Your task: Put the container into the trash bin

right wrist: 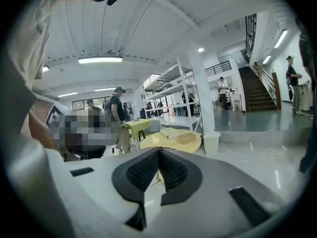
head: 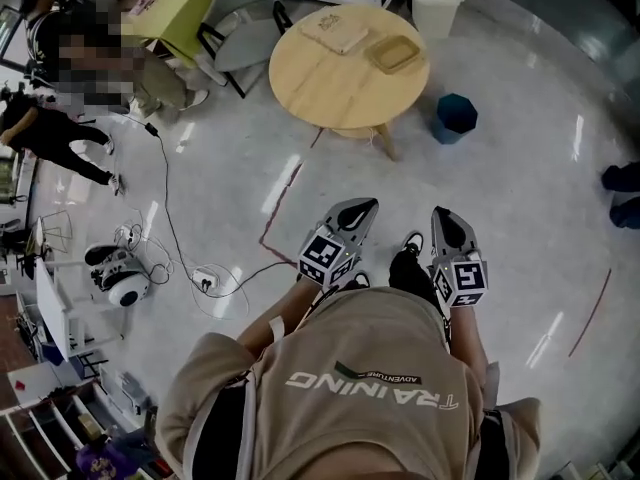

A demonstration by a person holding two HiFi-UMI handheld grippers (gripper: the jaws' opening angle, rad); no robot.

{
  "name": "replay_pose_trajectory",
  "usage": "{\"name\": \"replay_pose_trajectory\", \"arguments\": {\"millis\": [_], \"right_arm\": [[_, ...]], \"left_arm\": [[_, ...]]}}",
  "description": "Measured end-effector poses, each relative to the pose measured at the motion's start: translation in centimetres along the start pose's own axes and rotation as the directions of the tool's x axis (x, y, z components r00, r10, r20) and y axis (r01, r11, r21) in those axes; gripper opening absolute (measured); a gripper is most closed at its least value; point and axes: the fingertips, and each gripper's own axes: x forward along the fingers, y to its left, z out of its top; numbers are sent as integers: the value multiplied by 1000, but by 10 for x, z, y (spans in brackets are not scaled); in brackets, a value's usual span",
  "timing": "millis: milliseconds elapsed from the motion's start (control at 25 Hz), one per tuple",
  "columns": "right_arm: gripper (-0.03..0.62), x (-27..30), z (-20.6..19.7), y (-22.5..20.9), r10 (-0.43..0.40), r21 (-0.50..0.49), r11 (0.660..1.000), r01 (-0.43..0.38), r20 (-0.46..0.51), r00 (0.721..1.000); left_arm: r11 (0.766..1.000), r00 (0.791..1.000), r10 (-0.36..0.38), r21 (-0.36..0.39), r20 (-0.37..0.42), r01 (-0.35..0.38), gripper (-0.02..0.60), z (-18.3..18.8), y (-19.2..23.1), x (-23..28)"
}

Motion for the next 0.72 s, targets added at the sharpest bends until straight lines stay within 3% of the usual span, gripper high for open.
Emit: {"name": "replay_pose_trajectory", "arguments": {"millis": [160,360,720], "right_arm": [[4,35,27,-47,75,-42,996,-74,31,997],[4,60,45,-99,157,-82,984,-156,2,988],[5,85,56,-133,216,-66,974,-216,-4,976]], "left_arm": [[999,999,43,16,10,-43,2,25,11,52],[996,996,74,-53,48,-71,2,57,12,106],[988,992,125,-96,13,-123,2,69,32,155]]}}
